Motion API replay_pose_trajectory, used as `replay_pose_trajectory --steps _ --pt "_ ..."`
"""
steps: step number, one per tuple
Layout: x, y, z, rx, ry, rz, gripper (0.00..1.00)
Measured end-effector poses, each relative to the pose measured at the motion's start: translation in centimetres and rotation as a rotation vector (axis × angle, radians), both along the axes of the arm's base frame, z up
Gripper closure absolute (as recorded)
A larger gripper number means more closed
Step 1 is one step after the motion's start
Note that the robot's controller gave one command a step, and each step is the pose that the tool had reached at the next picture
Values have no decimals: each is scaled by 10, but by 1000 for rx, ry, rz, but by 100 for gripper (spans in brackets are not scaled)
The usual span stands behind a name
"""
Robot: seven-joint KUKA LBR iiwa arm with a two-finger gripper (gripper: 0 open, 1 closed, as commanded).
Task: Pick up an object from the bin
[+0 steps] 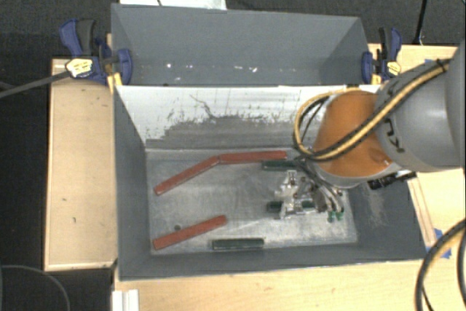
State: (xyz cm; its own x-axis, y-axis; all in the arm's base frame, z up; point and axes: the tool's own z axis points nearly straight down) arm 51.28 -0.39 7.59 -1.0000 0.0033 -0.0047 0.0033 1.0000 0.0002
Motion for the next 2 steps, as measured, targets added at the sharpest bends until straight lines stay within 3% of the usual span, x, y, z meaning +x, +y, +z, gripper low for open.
replay_pose_trajectory --steps 1,2 --pt "0 0 0 0 0 1 100" --pt "-11 18 126 0 2 -20 100"
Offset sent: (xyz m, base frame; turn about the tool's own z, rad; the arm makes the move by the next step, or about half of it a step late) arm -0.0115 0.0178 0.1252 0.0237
